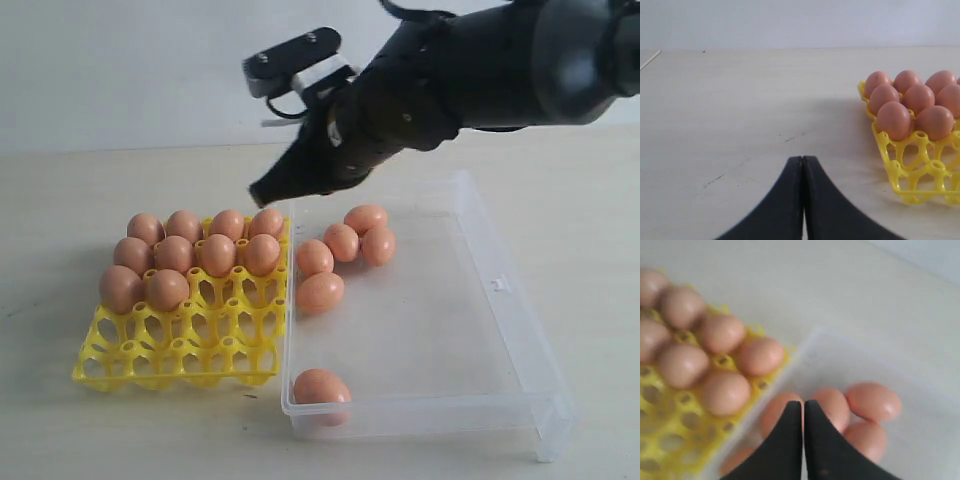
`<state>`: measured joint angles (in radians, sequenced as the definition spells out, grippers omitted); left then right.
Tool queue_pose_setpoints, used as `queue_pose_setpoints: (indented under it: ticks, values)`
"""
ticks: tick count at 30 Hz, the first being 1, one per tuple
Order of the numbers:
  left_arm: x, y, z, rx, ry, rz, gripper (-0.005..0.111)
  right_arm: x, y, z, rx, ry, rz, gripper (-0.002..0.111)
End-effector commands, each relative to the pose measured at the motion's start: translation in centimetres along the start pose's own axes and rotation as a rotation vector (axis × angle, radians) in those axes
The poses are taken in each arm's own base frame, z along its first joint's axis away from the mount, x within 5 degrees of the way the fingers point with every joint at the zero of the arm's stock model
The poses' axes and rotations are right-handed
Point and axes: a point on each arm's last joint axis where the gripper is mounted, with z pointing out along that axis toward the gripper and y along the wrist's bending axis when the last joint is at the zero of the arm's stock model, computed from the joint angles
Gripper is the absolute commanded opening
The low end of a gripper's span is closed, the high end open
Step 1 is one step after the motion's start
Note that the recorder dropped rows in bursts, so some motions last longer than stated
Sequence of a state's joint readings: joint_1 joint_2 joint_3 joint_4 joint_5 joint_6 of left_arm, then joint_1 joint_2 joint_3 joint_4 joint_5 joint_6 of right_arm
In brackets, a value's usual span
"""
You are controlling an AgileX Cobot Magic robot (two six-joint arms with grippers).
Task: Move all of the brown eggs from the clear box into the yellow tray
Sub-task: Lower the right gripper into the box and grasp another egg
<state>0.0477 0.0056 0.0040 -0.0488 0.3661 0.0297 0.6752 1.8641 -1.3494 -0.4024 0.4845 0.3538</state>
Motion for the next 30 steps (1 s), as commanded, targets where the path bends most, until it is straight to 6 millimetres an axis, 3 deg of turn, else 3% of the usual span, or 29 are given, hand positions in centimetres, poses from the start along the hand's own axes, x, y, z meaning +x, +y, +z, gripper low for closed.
queue_pose_setpoints:
  ticks: [1, 6, 8, 11, 14, 18, 24, 30]
  values:
    - [-0.3, -0.1, -0.1, 0.01, -0.022, -0.005, 0.0, 1.8, -3.7, -0.3, 0.1, 0.203, 0.041, 0.0]
    - [-0.3, -0.1, -0.1, 0.01, -0.022, -0.005, 0.0, 2.5, -5.2, 0.2, 0.095, 0.209, 0.124, 0.0]
    - [-0.3, -0.1, -0.1, 0.01, -0.022, -0.005, 0.0, 3.0, -6.5, 1.2, 0.052, 0.214, 0.283, 0.009]
    - [-0.3, -0.1, -0.1, 0.01, -0.022, -0.005, 0.0, 3.5, -7.1, 3.6, -0.023, 0.185, 0.488, 0.033]
    - [-0.3, -0.1, -0.1, 0.01, -0.022, -0.005, 0.0, 4.1, -6.9, 5.4, -0.045, 0.183, 0.514, 0.049]
    - [-0.3, -0.1, -0.1, 0.01, -0.022, -0.005, 0.0, 4.9, -6.8, 7.8, -0.034, 0.163, 0.543, 0.051]
    - [-0.3, -0.1, -0.1, 0.01, -0.022, -0.005, 0.0, 5.0, -8.3, 8.4, -0.011, 0.118, 0.554, 0.051]
    - [-0.3, -0.1, -0.1, 0.01, -0.022, -0.005, 0.0, 5.8, -8.3, 9.7, -0.013, 0.126, 0.57, 0.054]
